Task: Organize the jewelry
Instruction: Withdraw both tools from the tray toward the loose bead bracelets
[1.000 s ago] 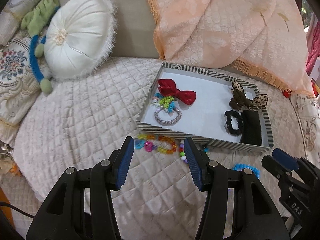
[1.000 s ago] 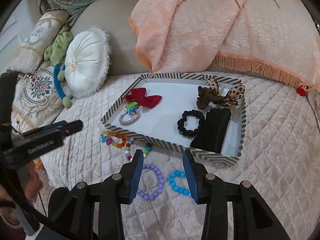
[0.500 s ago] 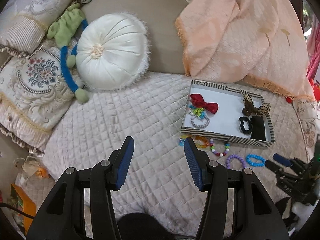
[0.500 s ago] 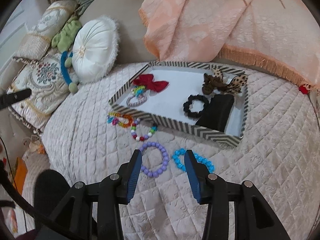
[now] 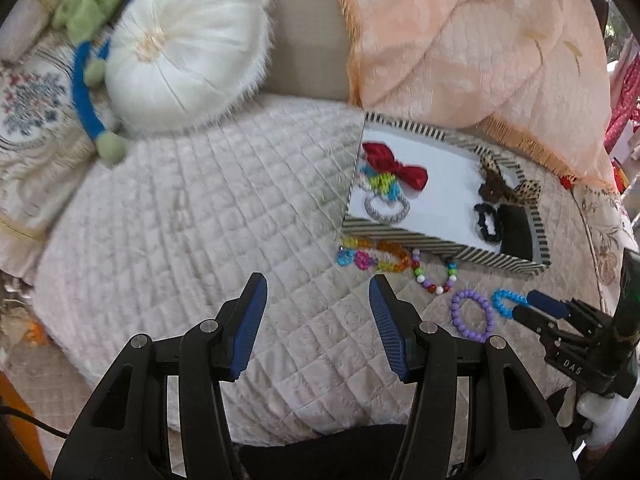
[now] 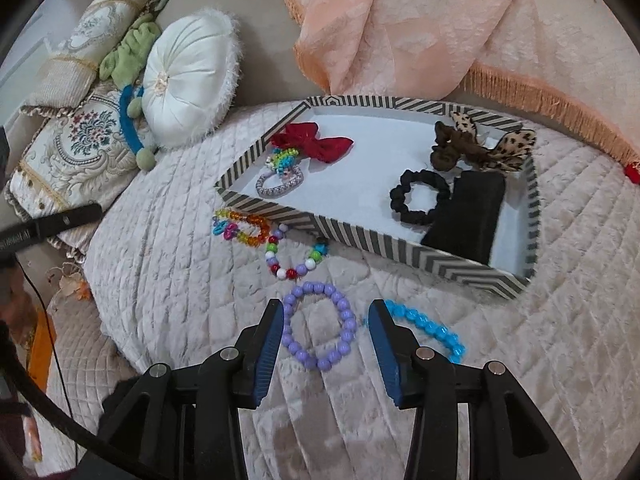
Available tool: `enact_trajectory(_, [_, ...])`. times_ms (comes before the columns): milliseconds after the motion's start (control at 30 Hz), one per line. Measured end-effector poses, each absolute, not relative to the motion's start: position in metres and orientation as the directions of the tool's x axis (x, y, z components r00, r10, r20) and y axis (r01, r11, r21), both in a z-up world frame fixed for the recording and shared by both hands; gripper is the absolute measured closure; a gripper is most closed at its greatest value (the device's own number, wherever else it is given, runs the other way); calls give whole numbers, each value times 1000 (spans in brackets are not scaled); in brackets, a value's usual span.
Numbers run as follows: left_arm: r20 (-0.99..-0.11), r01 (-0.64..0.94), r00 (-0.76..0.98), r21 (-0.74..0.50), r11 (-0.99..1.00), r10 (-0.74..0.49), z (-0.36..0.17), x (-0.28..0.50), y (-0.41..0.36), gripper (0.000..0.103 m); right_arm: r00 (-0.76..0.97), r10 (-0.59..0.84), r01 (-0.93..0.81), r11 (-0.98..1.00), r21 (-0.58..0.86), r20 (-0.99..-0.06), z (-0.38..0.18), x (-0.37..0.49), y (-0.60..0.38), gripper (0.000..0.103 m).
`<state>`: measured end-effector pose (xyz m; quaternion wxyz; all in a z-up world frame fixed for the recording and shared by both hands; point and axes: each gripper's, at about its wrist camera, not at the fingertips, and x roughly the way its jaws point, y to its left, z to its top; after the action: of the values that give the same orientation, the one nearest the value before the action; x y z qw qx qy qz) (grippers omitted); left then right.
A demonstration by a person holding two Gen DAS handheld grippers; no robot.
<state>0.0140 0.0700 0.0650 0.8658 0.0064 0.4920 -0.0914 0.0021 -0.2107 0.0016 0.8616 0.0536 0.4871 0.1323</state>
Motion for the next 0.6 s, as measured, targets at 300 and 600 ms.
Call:
enact_trajectory(300, [-860, 161, 494, -53, 985, -127, 31, 37, 65, 50, 464, 278, -139, 961, 241, -841, -15, 29, -196, 61])
enact_trajectory(600, [-879, 155, 454, -79, 985, -143, 5, 55, 64, 50, 451, 274, -133, 962, 240, -850, -24, 51, -183, 61])
